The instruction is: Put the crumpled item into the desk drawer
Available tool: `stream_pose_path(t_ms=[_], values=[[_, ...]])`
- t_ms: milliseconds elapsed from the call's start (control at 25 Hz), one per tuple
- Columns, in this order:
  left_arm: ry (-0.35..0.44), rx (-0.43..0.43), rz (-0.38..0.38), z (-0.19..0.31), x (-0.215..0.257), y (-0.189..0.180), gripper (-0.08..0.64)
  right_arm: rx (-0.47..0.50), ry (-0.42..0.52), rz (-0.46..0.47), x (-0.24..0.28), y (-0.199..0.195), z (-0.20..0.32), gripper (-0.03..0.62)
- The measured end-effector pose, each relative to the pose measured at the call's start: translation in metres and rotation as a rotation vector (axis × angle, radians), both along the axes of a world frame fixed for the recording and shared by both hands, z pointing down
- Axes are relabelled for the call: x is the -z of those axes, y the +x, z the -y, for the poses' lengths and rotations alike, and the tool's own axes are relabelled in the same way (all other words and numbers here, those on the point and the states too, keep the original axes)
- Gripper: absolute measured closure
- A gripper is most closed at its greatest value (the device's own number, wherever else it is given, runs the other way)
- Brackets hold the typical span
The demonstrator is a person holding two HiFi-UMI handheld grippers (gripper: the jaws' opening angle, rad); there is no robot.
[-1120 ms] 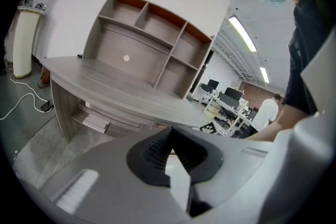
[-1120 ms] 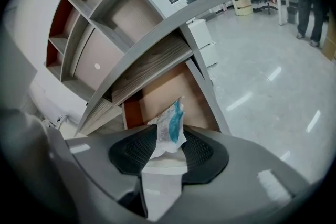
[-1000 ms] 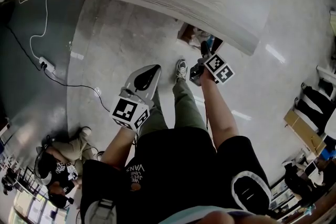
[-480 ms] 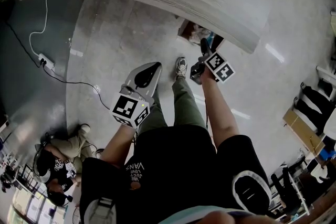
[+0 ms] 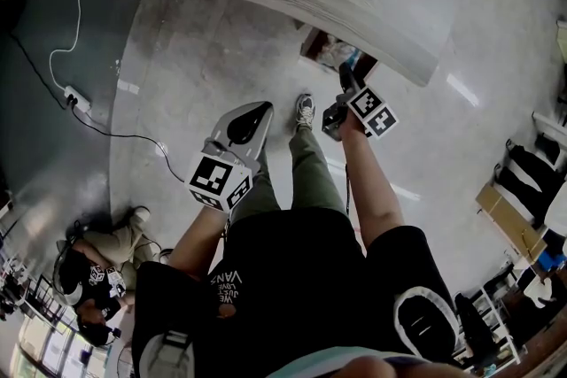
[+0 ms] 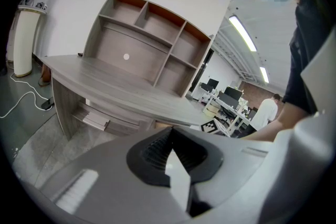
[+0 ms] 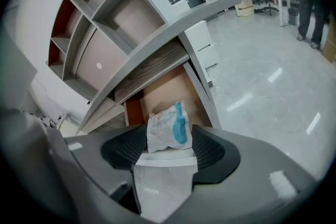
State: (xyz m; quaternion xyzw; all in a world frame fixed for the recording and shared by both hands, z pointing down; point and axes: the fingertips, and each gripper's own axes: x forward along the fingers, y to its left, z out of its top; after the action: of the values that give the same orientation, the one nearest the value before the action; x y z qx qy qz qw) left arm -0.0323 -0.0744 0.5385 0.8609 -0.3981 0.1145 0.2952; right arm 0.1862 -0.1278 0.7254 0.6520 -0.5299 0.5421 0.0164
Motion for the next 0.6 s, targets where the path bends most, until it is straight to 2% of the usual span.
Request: stream_pose_path(t_ms=[360,400,480,600], values=[[0.012,-0.006,0.002,-0.005,0.005,0.001,0.506,0.072,0.026,-0.025,0.010,-0.007,-0.001,0.351],[0.015,-0.008,0.002,-0.006,0.006,0.001,0.506,0.077,0.027,-0.033,0.012,-0.007,-0.003,0.364],[0.020,-0.013,0.001,-0.008,0.007,0.001,0.506,0.079,0.033,-0.054,0.016,-0.005,-0.005,0.473],[0.024,-0.018,0.001,-0.013,0.008,0.001,0.506,0.086,0.048,-0.076,0.023,-0.004,-0.009,0.527]])
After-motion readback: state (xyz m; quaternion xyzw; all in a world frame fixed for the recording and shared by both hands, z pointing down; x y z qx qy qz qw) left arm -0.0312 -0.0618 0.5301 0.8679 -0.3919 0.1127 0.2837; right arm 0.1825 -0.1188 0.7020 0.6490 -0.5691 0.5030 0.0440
